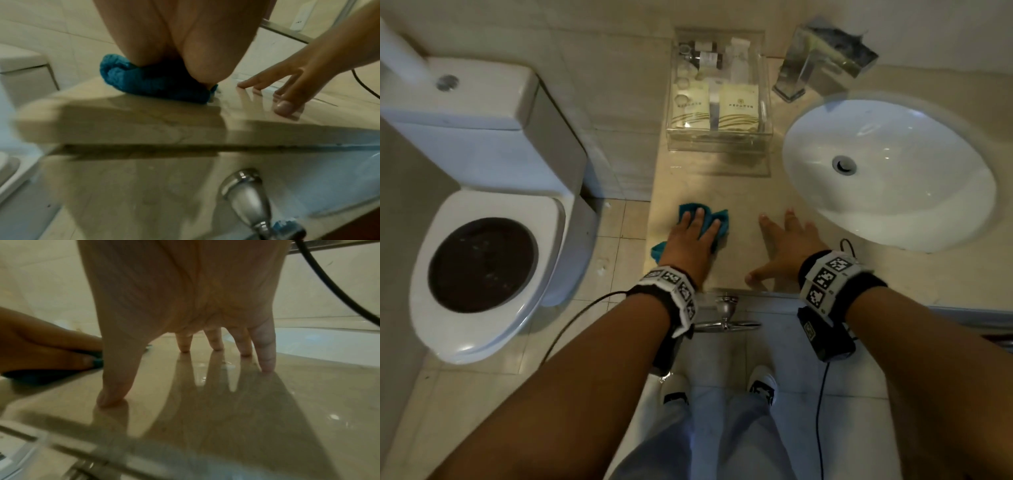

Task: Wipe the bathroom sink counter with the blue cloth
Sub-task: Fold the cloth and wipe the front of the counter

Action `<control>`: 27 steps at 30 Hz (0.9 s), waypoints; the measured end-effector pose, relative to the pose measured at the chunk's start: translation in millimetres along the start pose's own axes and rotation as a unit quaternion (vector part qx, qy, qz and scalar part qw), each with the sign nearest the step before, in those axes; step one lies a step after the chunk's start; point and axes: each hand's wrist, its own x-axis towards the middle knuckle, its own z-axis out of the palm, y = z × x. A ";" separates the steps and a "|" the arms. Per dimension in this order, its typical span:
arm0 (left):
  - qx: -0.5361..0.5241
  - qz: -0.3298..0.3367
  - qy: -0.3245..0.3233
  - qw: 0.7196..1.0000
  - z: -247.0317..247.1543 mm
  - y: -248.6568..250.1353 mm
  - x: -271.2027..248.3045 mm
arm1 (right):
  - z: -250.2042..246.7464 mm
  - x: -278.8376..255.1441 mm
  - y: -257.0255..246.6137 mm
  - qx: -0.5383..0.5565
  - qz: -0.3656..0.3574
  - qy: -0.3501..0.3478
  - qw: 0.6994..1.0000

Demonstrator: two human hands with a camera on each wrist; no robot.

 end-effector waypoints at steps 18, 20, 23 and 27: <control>0.041 -0.016 -0.011 0.999 -33.8 4.5 65.0 | -33.2 32.0 -13.1 -0.014 -0.045 -0.003 0.999; 0.014 -0.005 0.001 1.000 -31.4 6.8 63.6 | -34.0 32.8 -13.4 -0.014 -0.043 -0.007 0.999; -0.007 0.033 0.004 0.999 -28.5 -3.9 57.6 | -36.8 33.8 -14.3 -0.021 -0.045 -0.011 0.999; -0.007 -0.002 -0.004 1.000 -41.2 -11.7 67.1 | -39.8 35.9 -16.5 -0.003 -0.047 -0.022 0.999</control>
